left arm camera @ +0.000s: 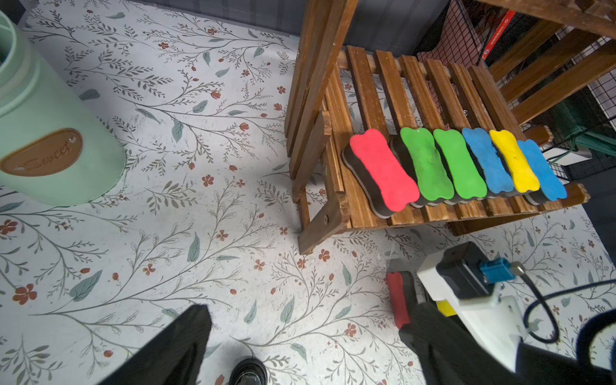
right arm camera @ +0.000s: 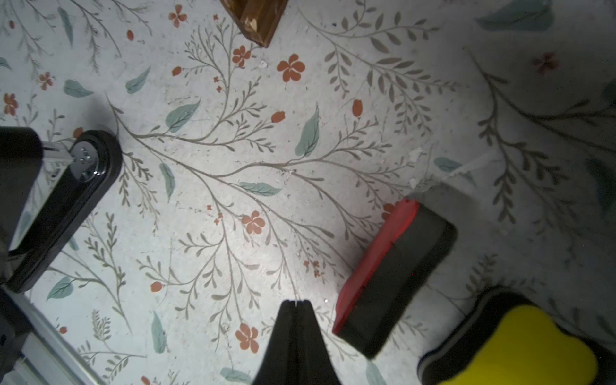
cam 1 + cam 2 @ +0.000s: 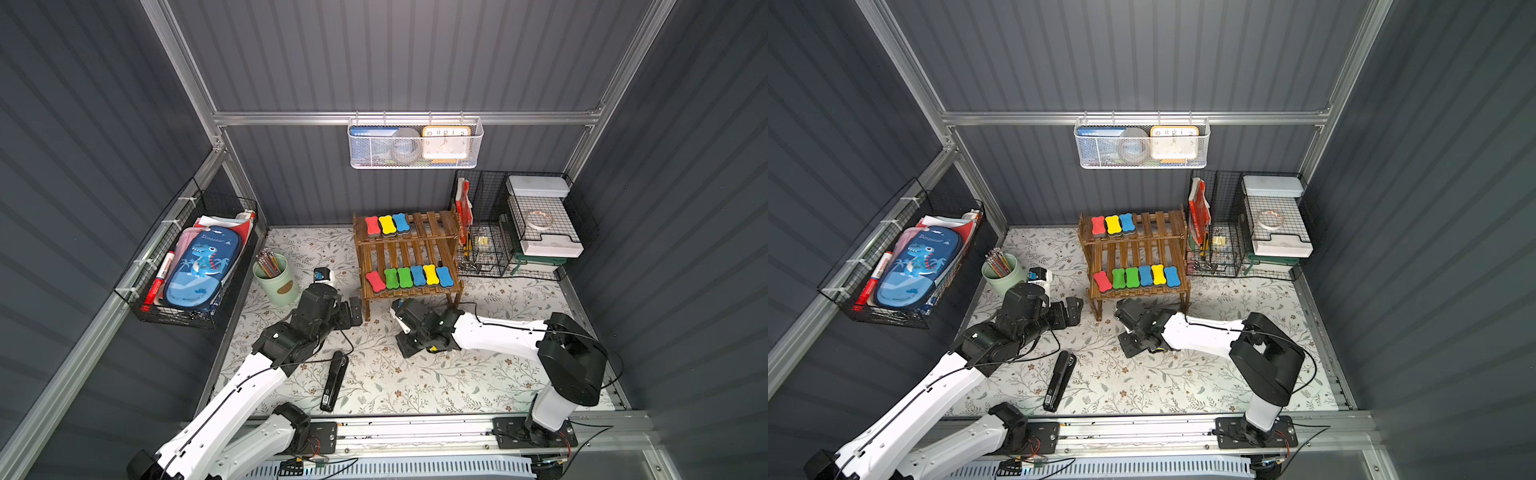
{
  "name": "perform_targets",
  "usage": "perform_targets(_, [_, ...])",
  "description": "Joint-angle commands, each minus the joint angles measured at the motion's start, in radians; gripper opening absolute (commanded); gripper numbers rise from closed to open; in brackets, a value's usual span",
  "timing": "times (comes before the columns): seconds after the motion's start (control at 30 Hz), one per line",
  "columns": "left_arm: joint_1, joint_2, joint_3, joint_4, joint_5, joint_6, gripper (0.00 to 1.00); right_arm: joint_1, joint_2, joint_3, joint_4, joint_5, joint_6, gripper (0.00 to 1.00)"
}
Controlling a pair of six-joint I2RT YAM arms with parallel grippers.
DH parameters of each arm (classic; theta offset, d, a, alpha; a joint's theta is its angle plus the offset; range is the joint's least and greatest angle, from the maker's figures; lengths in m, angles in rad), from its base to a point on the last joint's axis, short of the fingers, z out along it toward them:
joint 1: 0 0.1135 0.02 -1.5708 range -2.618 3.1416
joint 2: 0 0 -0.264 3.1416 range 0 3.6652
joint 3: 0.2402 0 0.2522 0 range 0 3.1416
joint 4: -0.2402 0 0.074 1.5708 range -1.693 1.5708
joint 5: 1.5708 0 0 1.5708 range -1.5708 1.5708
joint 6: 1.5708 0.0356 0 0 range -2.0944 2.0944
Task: Remove the whiteboard erasers from the shelf
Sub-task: Place the whiteboard eraser at the center of the board.
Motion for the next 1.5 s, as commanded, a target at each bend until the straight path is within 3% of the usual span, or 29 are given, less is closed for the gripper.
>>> perform_targets(0.0, [-0.004,0.004,-0.012,0.009,-0.002,0.017,0.99,0.011,0.012,0.031,-0.038,0.096,-0.029,0.0])
perform_targets(0.33, [-0.004,0.024,-0.017,0.027,0.01,0.009,0.99,0.011,-0.016,-0.018,-0.081,0.299,0.071,0.0])
perform_targets(0.57, [-0.004,0.036,-0.024,0.049,0.041,0.006,0.99,0.011,-0.114,-0.08,-0.048,0.347,0.112,0.0])
perform_targets(0.83, [-0.005,0.062,-0.011,0.063,0.069,0.019,0.99,-0.015,-0.369,-0.156,0.018,0.337,0.139,0.03])
perform_targets(0.97, [-0.004,0.06,0.038,0.062,0.09,0.025,0.99,-0.118,-0.502,-0.173,0.023,0.294,0.164,0.22])
perform_targets(1.03, [-0.004,0.066,0.064,0.06,0.093,0.029,0.99,-0.198,-0.564,-0.173,0.009,0.256,0.183,0.26])
perform_targets(1.27, [-0.004,0.055,0.096,0.049,0.089,0.03,0.99,-0.429,-0.594,-0.116,-0.079,0.241,0.227,0.24])
perform_targets(1.47, [-0.004,0.053,0.122,0.031,0.083,0.041,0.99,-0.552,-0.439,-0.055,-0.049,0.191,0.213,0.19])
